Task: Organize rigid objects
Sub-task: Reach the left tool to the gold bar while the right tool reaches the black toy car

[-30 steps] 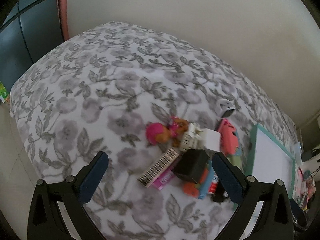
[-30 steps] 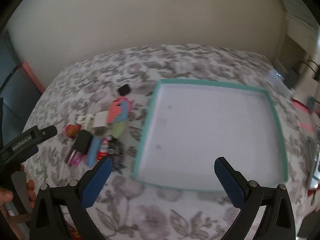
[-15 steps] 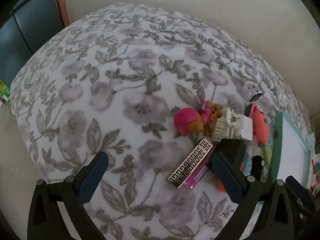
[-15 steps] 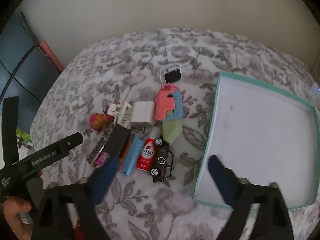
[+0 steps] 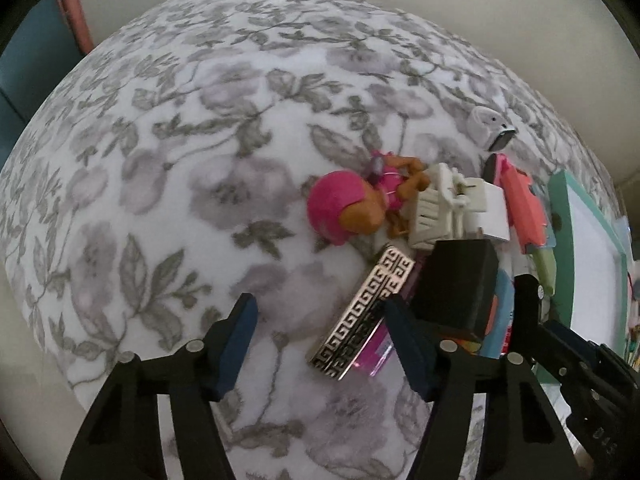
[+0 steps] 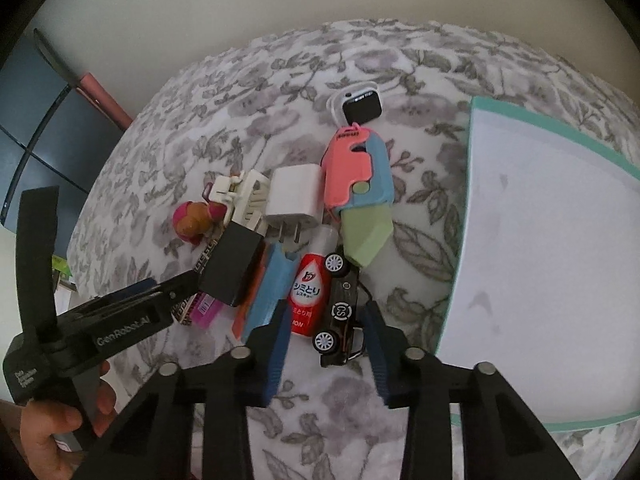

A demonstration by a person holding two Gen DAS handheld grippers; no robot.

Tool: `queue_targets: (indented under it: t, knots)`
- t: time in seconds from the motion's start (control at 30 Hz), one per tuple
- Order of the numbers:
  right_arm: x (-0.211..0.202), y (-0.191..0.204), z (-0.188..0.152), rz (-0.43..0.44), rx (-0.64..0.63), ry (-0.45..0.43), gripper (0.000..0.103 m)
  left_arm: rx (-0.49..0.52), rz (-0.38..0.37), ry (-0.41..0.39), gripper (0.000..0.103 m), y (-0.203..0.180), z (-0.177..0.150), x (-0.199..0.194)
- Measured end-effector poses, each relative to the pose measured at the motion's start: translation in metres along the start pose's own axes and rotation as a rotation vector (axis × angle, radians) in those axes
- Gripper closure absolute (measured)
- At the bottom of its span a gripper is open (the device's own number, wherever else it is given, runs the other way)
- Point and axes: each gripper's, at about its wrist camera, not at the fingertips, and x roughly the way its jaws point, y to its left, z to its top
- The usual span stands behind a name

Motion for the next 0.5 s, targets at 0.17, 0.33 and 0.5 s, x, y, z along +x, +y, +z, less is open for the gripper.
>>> queue_targets:
  t: [0.17, 0.33, 0.5]
  knots:
    - [0.002, -0.003, 0.000, -0.010, 0.002, 0.007, 0.071, 0.043, 0.004, -0.010, 0.045, -0.009, 0.004, -0.001]
    - [0.012, -0.009, -0.001, -0.032, 0.014, 0.031, 0.071, 0.087, -0.006, 0.002, 0.054, -0.017, 0.006, 0.004]
    - [0.013, -0.012, -0.002, -0.019, 0.031, 0.042, 0.071, 0.018, -0.017, 0.014, 0.060, 0.000, 0.003, 0.004]
